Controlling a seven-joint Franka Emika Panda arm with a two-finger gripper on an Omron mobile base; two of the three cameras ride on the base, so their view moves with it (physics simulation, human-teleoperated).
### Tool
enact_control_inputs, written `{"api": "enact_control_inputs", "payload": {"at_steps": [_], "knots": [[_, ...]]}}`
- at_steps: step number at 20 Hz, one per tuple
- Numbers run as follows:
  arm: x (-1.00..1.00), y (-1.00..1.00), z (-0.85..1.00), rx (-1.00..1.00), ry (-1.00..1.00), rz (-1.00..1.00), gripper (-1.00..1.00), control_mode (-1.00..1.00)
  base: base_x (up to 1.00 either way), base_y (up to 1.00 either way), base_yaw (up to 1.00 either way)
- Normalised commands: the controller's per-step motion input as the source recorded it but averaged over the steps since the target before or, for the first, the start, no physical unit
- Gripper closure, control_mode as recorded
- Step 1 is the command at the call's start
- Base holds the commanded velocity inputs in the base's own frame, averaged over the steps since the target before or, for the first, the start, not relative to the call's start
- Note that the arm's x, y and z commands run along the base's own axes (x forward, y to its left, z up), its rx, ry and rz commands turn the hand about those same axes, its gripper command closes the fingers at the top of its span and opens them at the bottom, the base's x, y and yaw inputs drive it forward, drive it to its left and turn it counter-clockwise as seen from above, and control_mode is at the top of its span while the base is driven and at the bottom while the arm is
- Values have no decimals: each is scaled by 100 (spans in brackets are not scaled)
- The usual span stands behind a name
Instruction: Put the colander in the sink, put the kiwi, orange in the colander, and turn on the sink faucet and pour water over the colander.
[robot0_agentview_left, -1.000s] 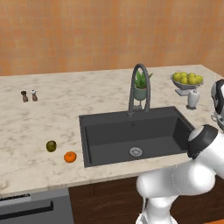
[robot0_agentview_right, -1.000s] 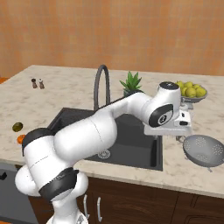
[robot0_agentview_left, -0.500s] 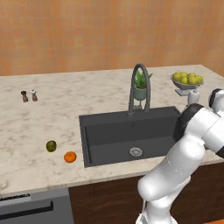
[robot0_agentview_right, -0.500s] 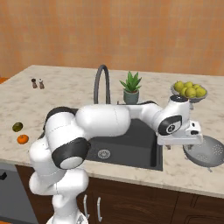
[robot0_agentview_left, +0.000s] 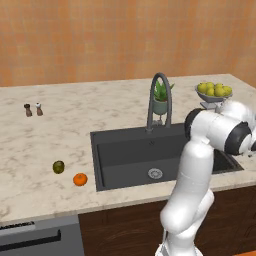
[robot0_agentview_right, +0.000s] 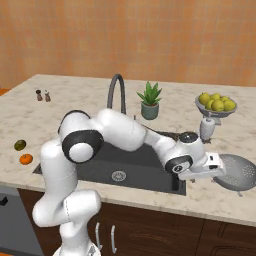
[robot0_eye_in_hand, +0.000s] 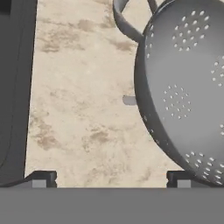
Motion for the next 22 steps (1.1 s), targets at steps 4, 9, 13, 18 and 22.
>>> {"api": "enact_control_inputs", "payload": {"at_steps": [4, 9, 13, 18, 22], "knots": [[24, -35, -15, 0, -8, 1, -100, -100, 0, 0, 0], [13, -32, 2, 0, -12, 1, -100, -100, 0, 0, 0], [5, -25, 29, 1, -7, 4, -100, -100, 0, 0, 0], [0, -16, 73, 6, -5, 6, -100, -100, 0, 0, 0], [-2, -13, 100, 7, -7, 5, -100, -100, 0, 0, 0]]}}
